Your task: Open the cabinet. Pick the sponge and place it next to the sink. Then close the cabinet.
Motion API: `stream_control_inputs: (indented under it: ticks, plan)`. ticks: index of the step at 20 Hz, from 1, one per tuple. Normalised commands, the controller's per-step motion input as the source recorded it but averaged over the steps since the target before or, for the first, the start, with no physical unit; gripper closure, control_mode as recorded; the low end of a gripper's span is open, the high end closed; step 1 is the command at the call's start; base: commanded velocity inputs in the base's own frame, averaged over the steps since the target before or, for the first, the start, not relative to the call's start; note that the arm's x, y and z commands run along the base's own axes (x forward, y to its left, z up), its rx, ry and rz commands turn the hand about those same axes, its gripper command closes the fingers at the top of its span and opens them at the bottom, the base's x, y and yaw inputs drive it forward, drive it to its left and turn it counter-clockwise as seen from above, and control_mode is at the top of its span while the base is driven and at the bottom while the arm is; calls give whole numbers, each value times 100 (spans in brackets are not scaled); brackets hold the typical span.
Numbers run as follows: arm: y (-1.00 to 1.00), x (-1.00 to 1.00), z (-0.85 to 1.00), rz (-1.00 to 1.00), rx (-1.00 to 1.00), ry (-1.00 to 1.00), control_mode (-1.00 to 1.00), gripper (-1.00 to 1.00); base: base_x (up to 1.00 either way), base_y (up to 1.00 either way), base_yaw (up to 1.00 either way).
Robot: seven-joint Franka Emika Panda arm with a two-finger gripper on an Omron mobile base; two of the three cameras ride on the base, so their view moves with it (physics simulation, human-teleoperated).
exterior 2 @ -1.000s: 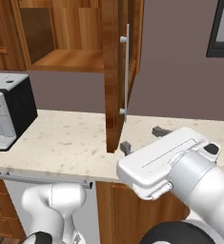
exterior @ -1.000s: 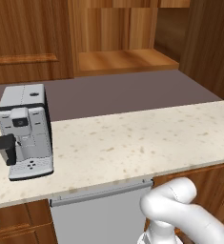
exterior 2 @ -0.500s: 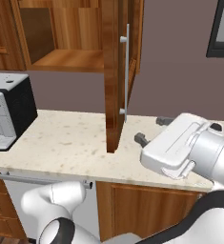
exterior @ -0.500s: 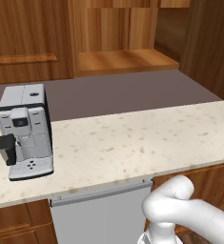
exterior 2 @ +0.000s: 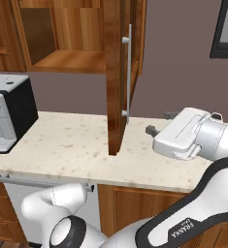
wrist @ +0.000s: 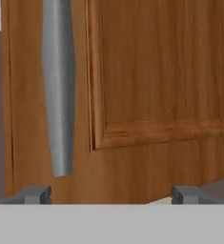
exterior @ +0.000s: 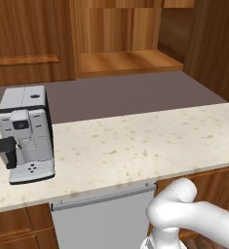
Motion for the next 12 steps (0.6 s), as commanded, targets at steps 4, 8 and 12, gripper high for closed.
stream_control_inputs:
  ticks: [4,8,12]
  plan:
    - [-17,71,-29,-1,9,0,-100,-100,0,0,0]
    - [-18,46,-6,-5,18,0,-100,-100,0,0,0]
    - [1,13,0,-1,15,0,-100,-100,0,0,0]
